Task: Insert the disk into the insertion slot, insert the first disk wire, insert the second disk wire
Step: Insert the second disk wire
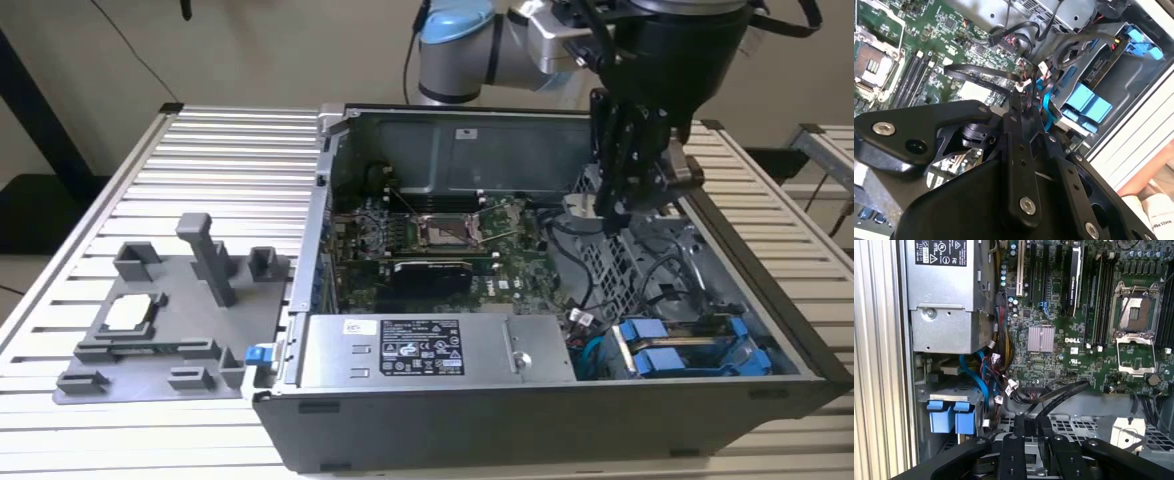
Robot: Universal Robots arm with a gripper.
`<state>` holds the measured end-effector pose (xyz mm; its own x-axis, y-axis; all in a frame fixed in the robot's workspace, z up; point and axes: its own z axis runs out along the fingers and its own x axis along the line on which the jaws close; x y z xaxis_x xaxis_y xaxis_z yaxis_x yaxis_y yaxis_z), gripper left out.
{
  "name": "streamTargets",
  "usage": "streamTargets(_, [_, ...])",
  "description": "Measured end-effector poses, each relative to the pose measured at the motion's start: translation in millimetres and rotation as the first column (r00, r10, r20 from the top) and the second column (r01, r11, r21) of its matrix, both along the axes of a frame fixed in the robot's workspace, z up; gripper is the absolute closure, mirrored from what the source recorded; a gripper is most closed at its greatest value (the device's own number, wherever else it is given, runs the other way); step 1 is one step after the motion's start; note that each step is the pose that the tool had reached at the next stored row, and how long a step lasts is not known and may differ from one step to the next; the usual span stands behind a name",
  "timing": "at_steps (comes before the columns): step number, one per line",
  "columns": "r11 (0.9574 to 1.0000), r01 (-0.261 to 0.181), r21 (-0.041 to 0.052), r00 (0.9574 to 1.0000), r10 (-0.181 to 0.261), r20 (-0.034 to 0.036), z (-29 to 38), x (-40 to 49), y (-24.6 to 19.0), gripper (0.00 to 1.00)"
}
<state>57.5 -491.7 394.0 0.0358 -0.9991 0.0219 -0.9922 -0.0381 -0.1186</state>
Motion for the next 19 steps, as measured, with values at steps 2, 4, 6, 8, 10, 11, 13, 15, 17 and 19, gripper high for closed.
streamTargets(2, [0.9999,-0.002,-0.0142,1.0,0.002,0.005,-1.0,-2.0,0.9,0.74])
streamTargets(4, [0.9997,-0.005,-0.025,0.9999,0.005,0.0119,-2.2,-3.4,2.9,0.74])
streamTargets(6, [0.9992,-0.01,-0.0388,0.9998,0.011,0.0195,-3.2,-4.0,4.5,0.74])
streamTargets(8, [0.9986,-0.017,-0.0501,0.9994,0.018,0.0294,-4.2,-4.2,6.6,0.74])
streamTargets(10, [0.9979,-0.025,-0.0593,0.999,0.027,0.0369,-5.3,-4.4,7.9,0.74])
streamTargets(11, [0.9975,-0.029,-0.064,0.9987,0.031,0.0395,-5.8,-4.6,8.5,0.74])
streamTargets(13, [0.9969,-0.037,-0.0687,0.998,0.041,0.0482,-7.6,-4.8,10.1,0.74])
streamTargets(15, [0.9965,-0.045,-0.0699,0.9972,0.049,0.0571,-10.0,-5.0,10.9,0.74])
streamTargets(17, [0.9962,-0.049,-0.0721,0.9968,0.054,0.0592,-11.8,-5.7,11.0,0.74])
streamTargets(19, [0.9959,-0.05,-0.075,0.9968,0.054,0.0594,-13.0,-6.9,11.1,0.74])
